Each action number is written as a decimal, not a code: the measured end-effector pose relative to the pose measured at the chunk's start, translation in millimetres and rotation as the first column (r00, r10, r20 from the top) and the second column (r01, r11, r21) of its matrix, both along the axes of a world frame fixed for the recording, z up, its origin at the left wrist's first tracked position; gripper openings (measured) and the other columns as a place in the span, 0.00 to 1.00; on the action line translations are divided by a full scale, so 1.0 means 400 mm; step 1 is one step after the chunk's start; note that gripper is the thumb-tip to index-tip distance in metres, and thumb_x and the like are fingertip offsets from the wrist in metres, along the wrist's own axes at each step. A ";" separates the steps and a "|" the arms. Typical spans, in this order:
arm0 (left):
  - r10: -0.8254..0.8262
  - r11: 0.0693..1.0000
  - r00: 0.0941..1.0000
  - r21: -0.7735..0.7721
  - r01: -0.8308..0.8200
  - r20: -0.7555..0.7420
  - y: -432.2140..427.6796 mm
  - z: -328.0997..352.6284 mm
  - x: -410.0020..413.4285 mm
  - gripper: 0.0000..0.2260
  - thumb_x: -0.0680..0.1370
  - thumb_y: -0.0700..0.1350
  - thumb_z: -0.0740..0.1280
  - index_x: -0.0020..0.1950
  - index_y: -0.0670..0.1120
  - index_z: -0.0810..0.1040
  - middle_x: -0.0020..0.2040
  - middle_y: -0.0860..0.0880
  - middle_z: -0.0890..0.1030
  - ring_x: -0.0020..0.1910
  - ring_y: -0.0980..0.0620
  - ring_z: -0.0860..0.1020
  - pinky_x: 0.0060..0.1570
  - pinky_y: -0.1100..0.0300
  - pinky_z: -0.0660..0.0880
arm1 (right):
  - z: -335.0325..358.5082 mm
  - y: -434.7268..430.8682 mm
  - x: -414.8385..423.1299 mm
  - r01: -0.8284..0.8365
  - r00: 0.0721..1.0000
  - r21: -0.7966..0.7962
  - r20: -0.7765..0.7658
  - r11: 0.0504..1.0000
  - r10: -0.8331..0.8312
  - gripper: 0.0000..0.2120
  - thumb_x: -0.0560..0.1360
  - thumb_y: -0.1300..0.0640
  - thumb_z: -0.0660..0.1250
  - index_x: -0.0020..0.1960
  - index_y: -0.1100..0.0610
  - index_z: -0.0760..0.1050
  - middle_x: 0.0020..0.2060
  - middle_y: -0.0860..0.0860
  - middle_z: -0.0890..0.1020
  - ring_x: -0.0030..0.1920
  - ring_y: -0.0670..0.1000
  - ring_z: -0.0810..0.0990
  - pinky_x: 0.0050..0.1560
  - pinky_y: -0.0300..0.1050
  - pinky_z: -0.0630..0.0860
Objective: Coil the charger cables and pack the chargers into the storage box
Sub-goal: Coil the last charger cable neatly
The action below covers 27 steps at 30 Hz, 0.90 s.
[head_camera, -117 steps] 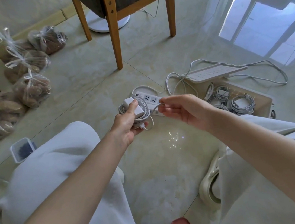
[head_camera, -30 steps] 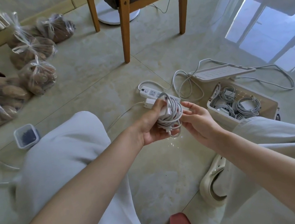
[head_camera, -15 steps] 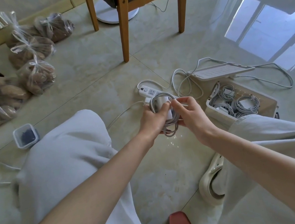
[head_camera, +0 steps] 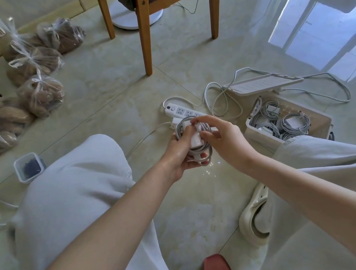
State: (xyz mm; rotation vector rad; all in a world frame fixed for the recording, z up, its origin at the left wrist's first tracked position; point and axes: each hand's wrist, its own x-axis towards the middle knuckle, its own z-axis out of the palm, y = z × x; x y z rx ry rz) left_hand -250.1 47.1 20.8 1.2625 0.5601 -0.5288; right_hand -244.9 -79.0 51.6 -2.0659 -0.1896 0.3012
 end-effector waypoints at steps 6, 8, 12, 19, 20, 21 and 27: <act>-0.004 0.996 1.000 0.084 0.004 0.000 -0.006 0.003 0.001 0.23 0.76 0.57 0.64 0.60 0.39 0.75 0.37 0.45 0.80 0.26 0.49 0.77 0.30 0.56 0.77 | -0.010 0.012 0.002 0.070 0.981 -0.137 0.190 0.988 -0.043 0.03 0.75 0.62 0.66 0.46 0.58 0.72 0.52 0.53 0.75 0.43 0.52 0.75 0.42 0.41 0.71; -0.007 0.996 1.000 0.090 0.005 0.026 -0.006 -0.001 0.002 0.20 0.77 0.55 0.64 0.59 0.39 0.76 0.39 0.44 0.80 0.27 0.48 0.77 0.32 0.53 0.79 | -0.011 0.007 0.005 0.045 0.920 -0.295 0.385 0.954 0.076 0.03 0.76 0.62 0.65 0.48 0.60 0.72 0.57 0.54 0.73 0.50 0.53 0.74 0.47 0.44 0.70; -0.046 0.993 0.999 0.110 0.043 0.023 0.008 -0.011 0.002 0.20 0.77 0.58 0.63 0.58 0.43 0.76 0.44 0.45 0.81 0.34 0.49 0.81 0.37 0.49 0.81 | 0.004 0.011 -0.005 -0.055 0.842 -0.390 0.477 0.919 0.253 0.09 0.70 0.70 0.66 0.48 0.62 0.70 0.46 0.55 0.77 0.47 0.58 0.76 0.43 0.50 0.74; -0.067 0.973 0.998 0.220 0.066 -0.001 0.026 -0.016 0.010 0.07 0.79 0.48 0.63 0.47 0.44 0.75 0.34 0.46 0.77 0.31 0.49 0.76 0.46 0.43 0.79 | 0.012 0.011 -0.026 -0.164 0.635 -0.558 0.571 0.813 0.520 0.16 0.60 0.73 0.70 0.45 0.62 0.73 0.37 0.52 0.77 0.37 0.54 0.75 0.28 0.41 0.69; -0.065 0.973 0.998 0.222 0.067 -0.017 0.026 -0.018 0.009 0.08 0.79 0.48 0.64 0.49 0.44 0.75 0.34 0.46 0.77 0.30 0.50 0.76 0.46 0.42 0.79 | 0.008 0.009 -0.028 -0.182 0.656 -0.527 0.564 0.830 0.501 0.14 0.62 0.73 0.69 0.45 0.63 0.74 0.37 0.53 0.77 0.36 0.54 0.76 0.28 0.42 0.71; -0.056 0.978 0.998 0.201 0.062 -0.038 0.026 -0.014 0.008 0.10 0.78 0.50 0.64 0.51 0.43 0.75 0.34 0.46 0.77 0.29 0.50 0.76 0.45 0.43 0.80 | 0.008 0.009 -0.029 -0.184 0.709 -0.438 0.561 0.880 0.428 0.11 0.65 0.73 0.67 0.45 0.63 0.73 0.38 0.54 0.77 0.36 0.56 0.76 0.30 0.45 0.74; -0.020 0.995 0.999 -0.095 0.025 0.050 -0.005 0.033 0.005 0.18 0.79 0.56 0.60 0.45 0.42 0.77 0.33 0.45 0.77 0.29 0.50 0.75 0.40 0.52 0.82 | 0.051 0.010 0.036 0.358 0.927 0.302 -0.001 0.884 -0.375 0.03 0.78 0.65 0.60 0.47 0.61 0.67 0.38 0.52 0.77 0.37 0.48 0.81 0.41 0.43 0.81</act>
